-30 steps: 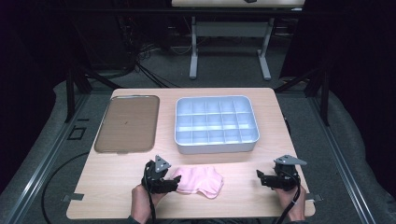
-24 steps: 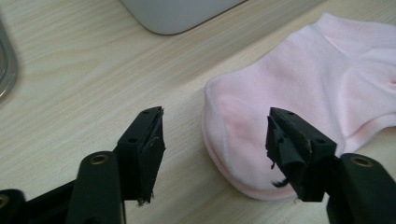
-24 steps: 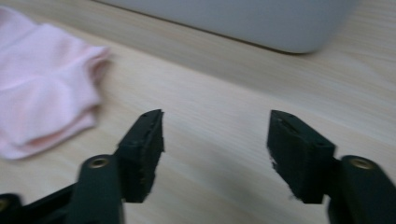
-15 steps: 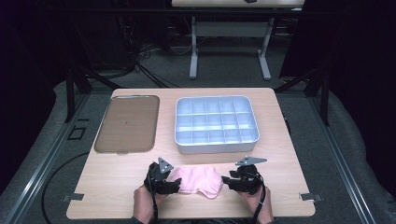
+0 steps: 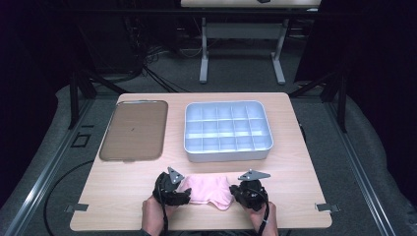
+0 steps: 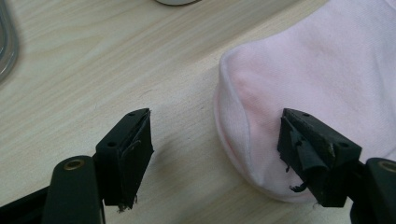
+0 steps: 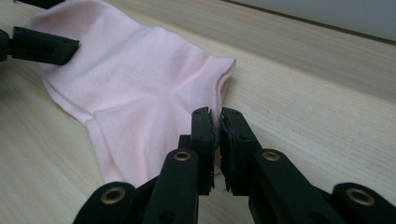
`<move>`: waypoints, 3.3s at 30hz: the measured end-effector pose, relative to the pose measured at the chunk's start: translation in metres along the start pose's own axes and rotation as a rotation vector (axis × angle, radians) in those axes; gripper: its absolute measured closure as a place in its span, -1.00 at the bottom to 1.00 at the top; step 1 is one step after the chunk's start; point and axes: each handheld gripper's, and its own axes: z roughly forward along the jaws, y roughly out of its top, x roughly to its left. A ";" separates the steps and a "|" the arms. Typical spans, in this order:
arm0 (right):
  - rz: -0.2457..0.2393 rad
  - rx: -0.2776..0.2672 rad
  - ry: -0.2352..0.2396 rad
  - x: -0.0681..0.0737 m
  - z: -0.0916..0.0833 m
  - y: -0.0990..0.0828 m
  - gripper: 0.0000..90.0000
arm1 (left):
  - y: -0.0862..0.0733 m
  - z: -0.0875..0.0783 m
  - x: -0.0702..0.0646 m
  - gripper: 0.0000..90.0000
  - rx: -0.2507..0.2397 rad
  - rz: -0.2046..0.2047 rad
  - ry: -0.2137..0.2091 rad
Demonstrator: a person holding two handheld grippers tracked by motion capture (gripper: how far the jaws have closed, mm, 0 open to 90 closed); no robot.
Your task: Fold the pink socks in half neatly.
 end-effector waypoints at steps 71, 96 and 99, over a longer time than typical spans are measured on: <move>0.091 0.059 -0.097 -0.027 -0.006 -0.003 0.42 | -0.010 -0.004 -0.004 0.18 -0.057 -0.085 -0.245; 0.116 0.009 -0.062 -0.029 -0.005 -0.009 0.84 | -0.011 -0.003 -0.014 0.81 -0.081 -0.064 -0.251; 0.118 0.005 -0.055 -0.031 -0.006 -0.009 0.86 | -0.010 -0.003 -0.016 0.87 -0.082 -0.058 -0.243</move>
